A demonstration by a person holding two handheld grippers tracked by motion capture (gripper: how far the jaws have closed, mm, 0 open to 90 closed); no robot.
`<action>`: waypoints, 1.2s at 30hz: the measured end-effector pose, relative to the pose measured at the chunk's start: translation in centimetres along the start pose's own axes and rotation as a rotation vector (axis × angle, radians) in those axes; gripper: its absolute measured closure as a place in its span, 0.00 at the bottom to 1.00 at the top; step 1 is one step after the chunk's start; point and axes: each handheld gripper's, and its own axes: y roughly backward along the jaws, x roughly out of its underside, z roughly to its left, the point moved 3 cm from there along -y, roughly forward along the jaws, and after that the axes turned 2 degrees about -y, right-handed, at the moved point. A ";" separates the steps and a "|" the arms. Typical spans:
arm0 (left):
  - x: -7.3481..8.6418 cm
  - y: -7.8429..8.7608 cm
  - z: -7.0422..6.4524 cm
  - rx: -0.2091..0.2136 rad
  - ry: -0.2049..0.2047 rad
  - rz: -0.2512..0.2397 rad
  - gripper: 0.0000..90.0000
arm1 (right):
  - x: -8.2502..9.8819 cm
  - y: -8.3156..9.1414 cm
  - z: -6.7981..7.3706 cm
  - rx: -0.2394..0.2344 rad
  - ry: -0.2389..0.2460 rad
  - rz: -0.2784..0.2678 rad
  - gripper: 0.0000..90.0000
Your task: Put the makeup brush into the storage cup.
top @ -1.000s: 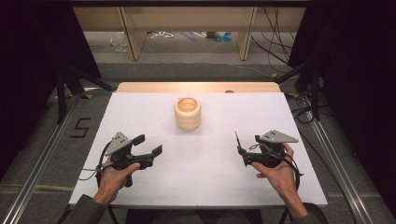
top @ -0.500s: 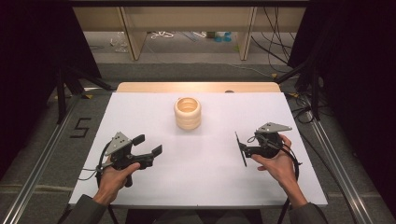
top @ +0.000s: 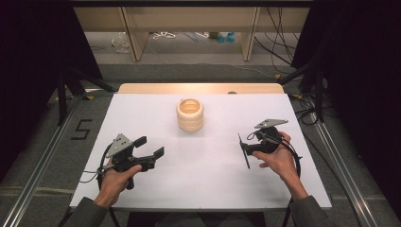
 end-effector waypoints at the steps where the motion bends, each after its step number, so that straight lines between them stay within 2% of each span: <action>1: 0.0 0.0 0.0 0.000 0.000 0.000 0.17 | 0.0 0.0 0.0 0.000 0.000 0.000 0.28; 2: 0.0 0.0 0.0 0.001 -0.001 0.001 0.17 | -0.2 -0.3 -0.2 0.005 0.019 0.001 0.28; 6: 0.0 0.0 0.0 0.001 -0.001 0.001 0.17 | -0.4 -0.4 -0.2 -0.002 0.008 0.023 0.28; 7: 0.0 0.0 0.0 0.001 -0.002 0.001 0.17 | -0.5 -0.6 -0.4 -0.001 0.027 0.026 0.28; 9: 0.0 0.0 0.0 0.001 -0.002 0.002 0.17 | -0.7 -0.9 -0.5 -0.002 0.015 0.045 0.28; 10: 0.0 0.0 0.0 0.000 -0.001 0.001 0.17 | -0.7 -1.2 -0.6 0.003 0.034 0.037 0.28; 12: 0.0 0.0 0.0 -0.001 -0.001 0.001 0.17 | -0.8 -1.4 -0.7 0.003 0.041 0.042 0.29; 14: 0.0 0.0 0.0 0.000 -0.001 0.001 0.17 | -0.9 -1.5 -0.6 0.000 0.020 0.062 0.30; 16: 0.0 0.0 0.0 -0.001 -0.001 0.002 0.17 | -1.1 -1.7 -0.7 0.003 0.025 0.065 0.30; 17: 0.0 0.0 0.0 -0.001 -0.001 0.002 0.17 | -1.1 -1.9 -0.8 0.005 0.028 0.049 0.30; 19: 0.0 0.0 0.0 -0.001 0.000 0.001 0.17 | -1.1 -1.8 -0.7 -0.006 0.018 0.094 0.31; 25: 0.0 0.0 0.0 -0.001 0.000 0.000 0.17 | -1.4 -2.5 -0.8 -0.002 0.007 0.119 0.32; 26: 0.0 0.0 0.0 -0.001 0.000 0.000 0.17 | -1.4 -2.6 -1.0 0.002 0.033 0.117 0.32; 28: 0.0 0.0 0.0 -0.001 0.000 0.000 0.17 | -1.5 -2.9 -1.0 -0.004 0.026 0.127 0.33; 30: 0.0 0.0 0.0 -0.001 0.000 0.000 0.17 | -1.6 -3.1 -0.9 -0.001 0.015 0.147 0.33; 31: 0.0 0.0 0.0 -0.001 0.001 -0.001 0.17 | -1.6 -3.2 -1.1 -0.011 0.036 0.158 0.33; 32: 0.0 0.0 0.0 0.000 0.000 -0.001 0.17 | -1.6 -3.2 -1.0 0.003 0.016 0.170 0.34; 36: 0.0 0.0 0.0 -0.001 0.000 0.000 0.17 | -1.7 -3.4 -1.0 -0.001 0.027 0.193 0.36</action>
